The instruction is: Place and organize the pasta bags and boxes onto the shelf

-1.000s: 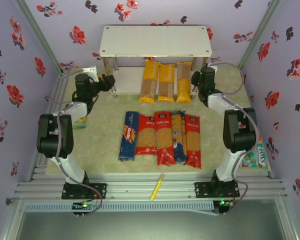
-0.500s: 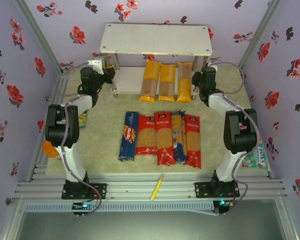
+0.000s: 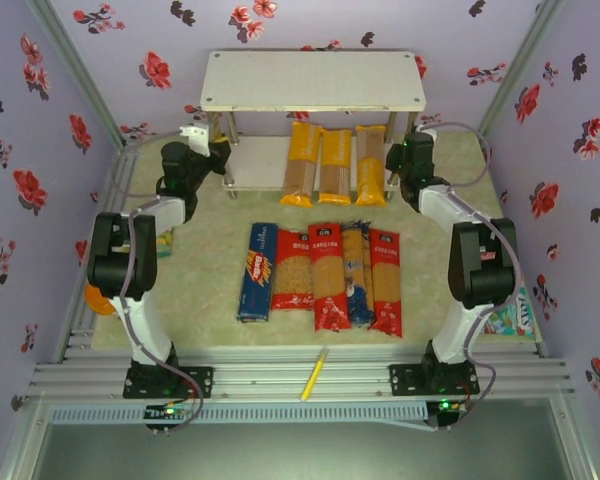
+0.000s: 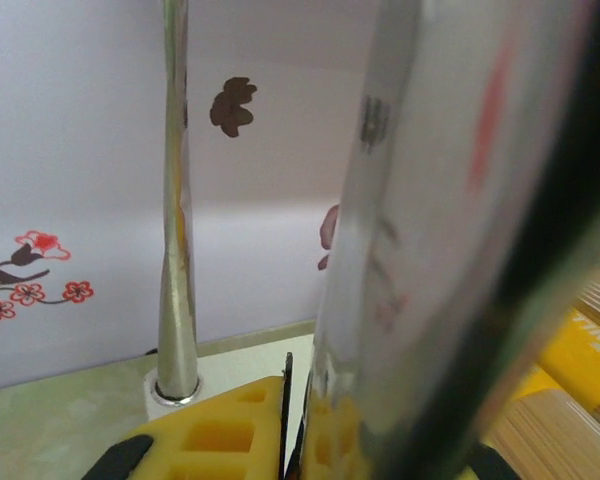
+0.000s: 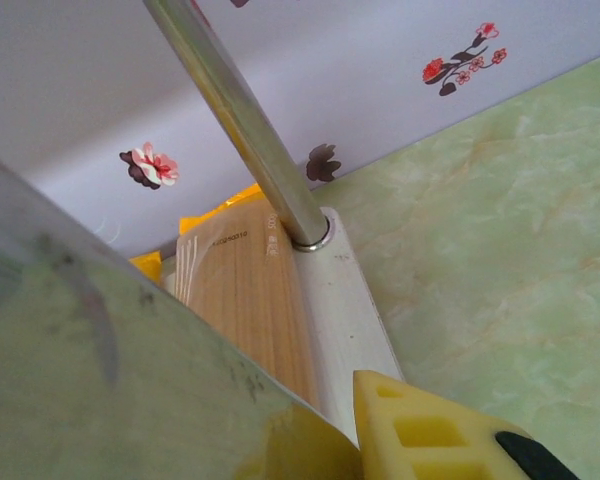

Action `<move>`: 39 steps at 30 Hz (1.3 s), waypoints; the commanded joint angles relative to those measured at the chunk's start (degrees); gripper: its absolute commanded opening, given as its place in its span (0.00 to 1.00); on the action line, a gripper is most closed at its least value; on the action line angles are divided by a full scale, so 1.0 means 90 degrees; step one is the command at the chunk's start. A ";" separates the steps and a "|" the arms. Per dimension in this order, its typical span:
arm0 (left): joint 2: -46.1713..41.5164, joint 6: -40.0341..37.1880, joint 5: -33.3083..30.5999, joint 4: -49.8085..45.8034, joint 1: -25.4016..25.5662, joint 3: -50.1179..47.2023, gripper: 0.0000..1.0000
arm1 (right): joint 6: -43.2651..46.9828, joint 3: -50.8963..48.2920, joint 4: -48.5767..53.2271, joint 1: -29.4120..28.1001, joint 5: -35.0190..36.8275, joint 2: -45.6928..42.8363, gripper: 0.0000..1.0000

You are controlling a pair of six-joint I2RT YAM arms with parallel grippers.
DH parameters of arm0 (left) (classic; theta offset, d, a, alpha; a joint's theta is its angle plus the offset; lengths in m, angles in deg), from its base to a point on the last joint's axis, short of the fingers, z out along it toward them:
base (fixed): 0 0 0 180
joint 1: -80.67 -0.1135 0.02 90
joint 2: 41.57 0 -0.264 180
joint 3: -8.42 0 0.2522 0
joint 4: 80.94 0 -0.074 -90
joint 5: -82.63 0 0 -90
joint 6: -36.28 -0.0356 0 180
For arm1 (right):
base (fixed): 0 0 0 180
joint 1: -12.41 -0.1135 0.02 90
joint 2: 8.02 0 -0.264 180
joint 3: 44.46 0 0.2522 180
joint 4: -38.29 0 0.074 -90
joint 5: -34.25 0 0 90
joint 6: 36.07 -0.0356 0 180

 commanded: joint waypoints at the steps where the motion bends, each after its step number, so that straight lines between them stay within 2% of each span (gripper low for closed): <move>1: -0.0695 0.1373 0.0406 -0.0842 0.0052 -0.0463 0.00 | -0.0230 -0.0106 0.0330 0.0128 -0.0051 -0.0367 0.00; 7: -0.1318 0.1262 0.0372 -0.1018 0.0161 -0.0911 0.00 | -0.0231 -0.0297 0.0361 0.0134 -0.0104 -0.0583 0.00; 22: -0.1927 0.1162 0.0167 -0.1297 0.0186 -0.1826 0.00 | -0.0518 -0.1441 0.0110 0.0104 -0.0170 -0.1279 0.00; 27: -0.1979 0.1144 0.0162 -0.1550 0.0188 -0.1859 0.19 | -0.0543 -0.1532 0.0213 0.0102 -0.0120 -0.1246 0.01; 30: -0.2010 0.1112 0.0161 -0.1703 0.0188 -0.1884 0.27 | -0.0569 -0.1567 0.0215 0.0101 -0.0108 -0.1274 0.09; 39: -0.2108 0.1118 0.0186 -0.1975 0.0189 -0.1944 0.39 | -0.0449 -0.1504 0.0314 0.0107 -0.0066 -0.1368 0.51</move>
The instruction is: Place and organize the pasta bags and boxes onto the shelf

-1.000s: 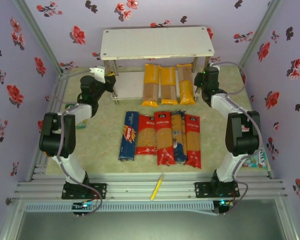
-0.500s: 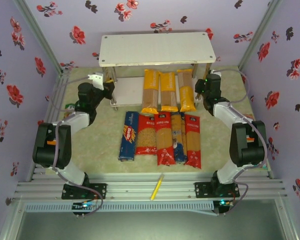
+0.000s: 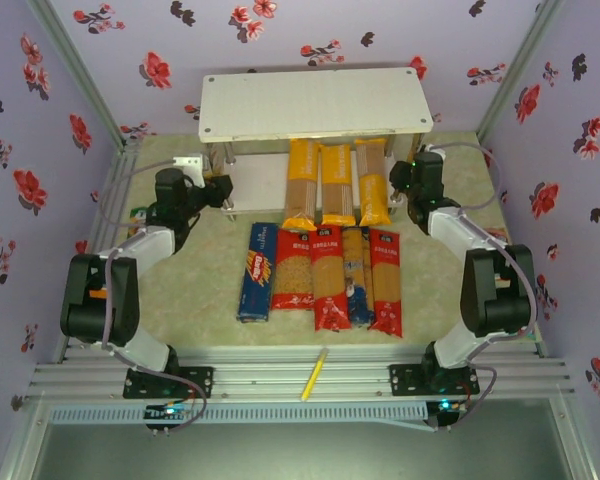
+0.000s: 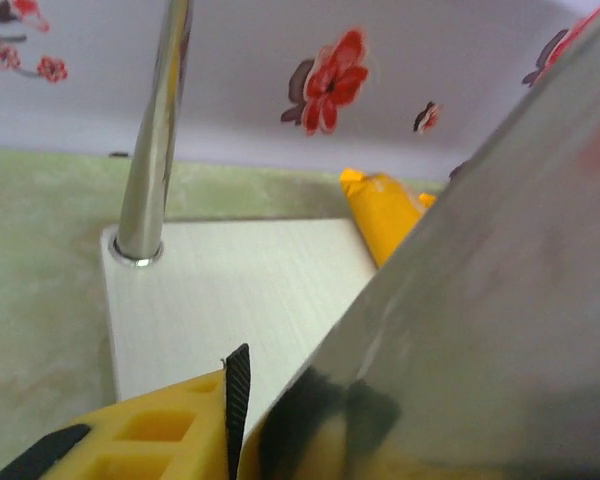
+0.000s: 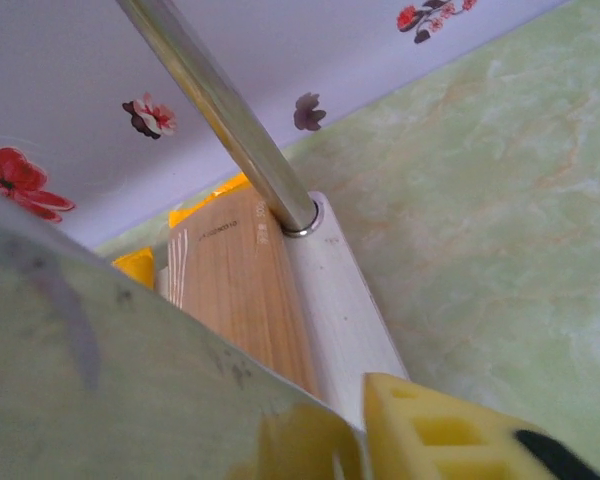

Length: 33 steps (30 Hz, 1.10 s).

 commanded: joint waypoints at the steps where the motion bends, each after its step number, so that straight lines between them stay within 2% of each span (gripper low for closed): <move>1: -0.0123 0.0127 0.0223 -0.0306 0.0041 -0.0089 0.41 | -0.0078 0.0005 0.0276 0.0057 0.0108 -0.0090 0.54; 7: -0.0536 0.0066 0.0230 -0.0455 0.0018 -0.0249 0.54 | 0.0057 -0.0063 0.0359 0.0051 0.0075 -0.0449 0.67; 12: -0.1030 0.0031 0.0227 -0.0656 -0.0067 -0.0467 0.55 | 0.0066 -0.0388 0.0478 0.0043 0.0069 -0.1078 0.77; 16: -0.1441 0.0053 0.0181 -0.0975 -0.0230 -0.0563 0.56 | 0.0019 -0.0684 0.0743 0.0032 -0.0023 -0.1753 0.78; 18: -0.1632 0.0086 0.0042 -0.1479 -0.0247 -0.0471 0.55 | -0.0053 -0.0799 0.1077 -0.0038 -0.0058 -0.2152 0.78; 21: -0.1954 0.0358 0.0014 -0.2275 -0.0167 -0.0391 0.52 | 0.0153 -0.0913 0.2082 -0.0577 0.0455 -0.2895 0.78; 24: -0.2355 0.0448 -0.0184 -0.3146 0.0233 -0.0455 0.51 | 0.0335 -0.0951 0.3348 -0.1417 0.1196 -0.3607 0.78; 29: -0.2886 0.0726 -0.0942 -0.4541 0.1162 -0.0582 0.52 | -0.0509 -0.1084 0.5172 -0.2574 0.1471 -0.4362 0.78; 30: -0.2944 0.0920 -0.0966 -0.4598 0.1216 -0.0639 0.52 | -0.0736 -0.1120 0.5374 -0.2786 0.1658 -0.4424 0.78; 33: -0.2967 0.1533 -0.0852 -0.4518 0.1332 -0.0880 0.53 | -0.1435 -0.1306 0.5606 -0.3481 0.1548 -0.4408 0.78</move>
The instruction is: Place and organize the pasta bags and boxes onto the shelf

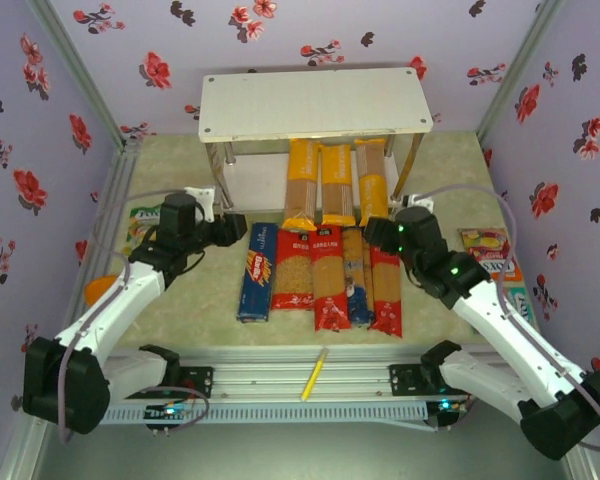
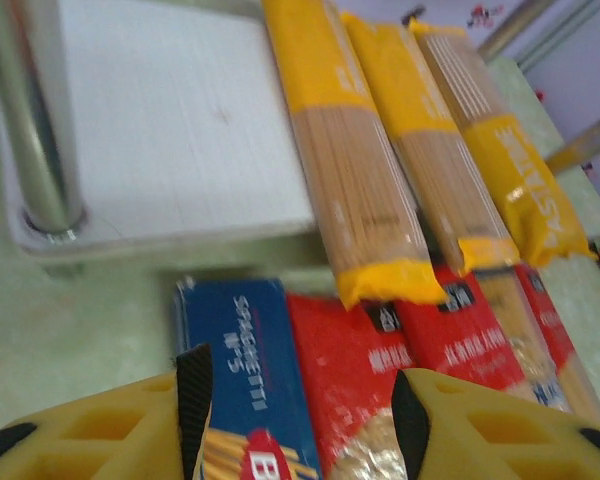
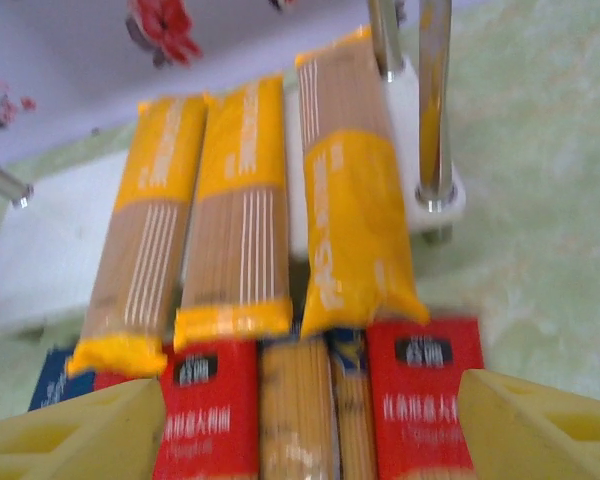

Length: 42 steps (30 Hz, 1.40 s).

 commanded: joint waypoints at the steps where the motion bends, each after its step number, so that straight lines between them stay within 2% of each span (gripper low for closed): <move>1: 0.0027 0.0786 -0.0244 -0.0543 0.0113 -0.0265 0.53 | -0.1053 -0.0254 0.1018 -0.0639 0.0270 0.0158 0.78; 5: 0.0286 0.1231 -0.0377 -0.0477 0.0160 -0.0422 0.53 | -0.1652 -0.0141 0.1045 -0.1487 0.0091 0.0796 0.78; 10: 0.0539 0.1361 -0.0449 -0.0574 0.0159 -0.0230 0.56 | -0.1903 0.0240 0.1024 -0.1927 -0.0345 0.1708 0.79; 14: 0.0598 0.1341 -0.0421 -0.0665 0.0100 -0.0106 0.57 | -0.1924 0.0582 0.1076 -0.2037 -0.0896 0.2391 0.80; 26: 0.0503 0.1341 0.0025 -0.0553 -0.0381 -0.0203 0.63 | -0.2050 0.1049 0.1291 -0.2166 -0.1348 0.3505 0.87; 28: 0.0521 0.1335 0.0085 -0.0519 -0.0432 -0.0205 0.66 | -0.2064 0.1106 0.1316 -0.2172 -0.1420 0.3704 0.88; 33: 0.0593 0.1383 0.0233 -0.0354 -0.0546 -0.0247 0.66 | -0.2060 0.1320 0.1339 -0.2196 -0.1634 0.4191 0.92; 39: 0.0647 0.1382 0.0376 -0.0276 -0.0728 -0.0320 0.67 | -0.2077 0.1437 0.1470 -0.2200 -0.1611 0.4548 0.92; 42: 0.0662 0.1375 0.0409 -0.0247 -0.0794 -0.0341 0.66 | -0.2060 0.1471 0.1649 -0.2202 -0.1511 0.4684 0.89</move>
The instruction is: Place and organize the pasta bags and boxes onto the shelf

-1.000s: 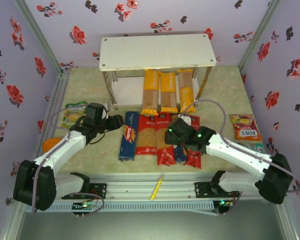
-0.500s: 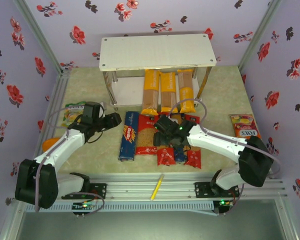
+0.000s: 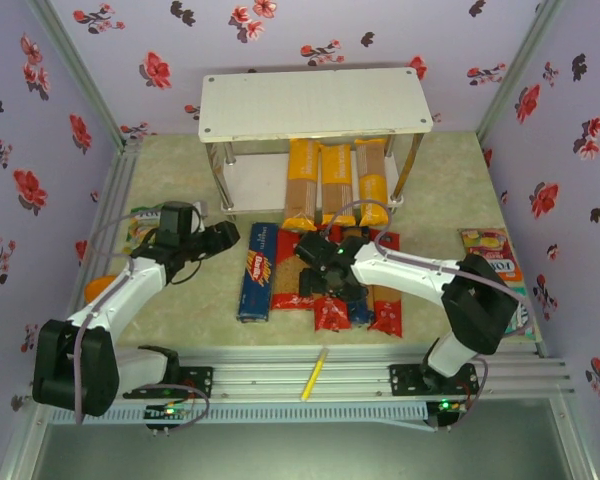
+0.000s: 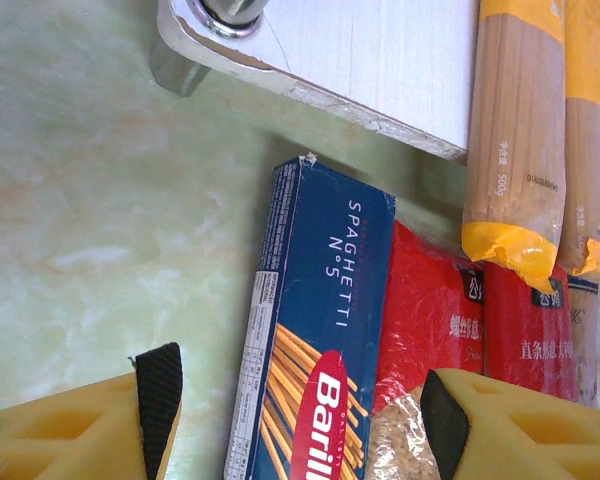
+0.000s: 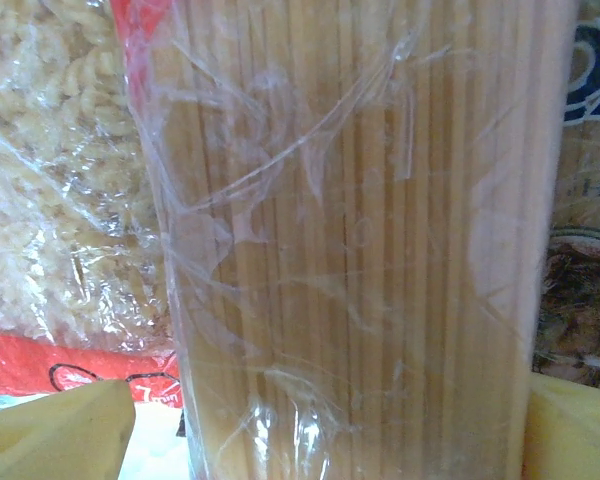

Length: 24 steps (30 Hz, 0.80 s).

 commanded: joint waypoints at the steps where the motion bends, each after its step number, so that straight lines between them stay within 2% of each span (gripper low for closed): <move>1: 0.0075 0.0045 0.0167 0.0110 -0.0105 -0.0046 0.66 | -0.0090 0.0076 0.0342 -0.0046 0.0033 0.0214 0.85; 4: 0.0110 0.0029 0.0192 0.0137 -0.0151 -0.0046 0.66 | -0.0100 -0.0028 0.0289 -0.0046 -0.0023 0.0234 0.71; 11: 0.0202 0.0059 0.0323 0.0251 -0.0196 -0.0016 0.64 | -0.0139 -0.0199 0.0187 -0.0047 -0.0236 0.0176 0.27; 17: 0.0215 0.0044 0.0381 0.0280 -0.0224 0.0042 0.62 | -0.0137 -0.0123 0.0369 -0.0086 -0.0336 -0.0150 0.00; 24: 0.0292 -0.0120 0.0435 0.0181 -0.0316 0.0326 0.61 | 0.0025 0.0179 0.1053 -0.0287 -0.0567 -0.0775 0.00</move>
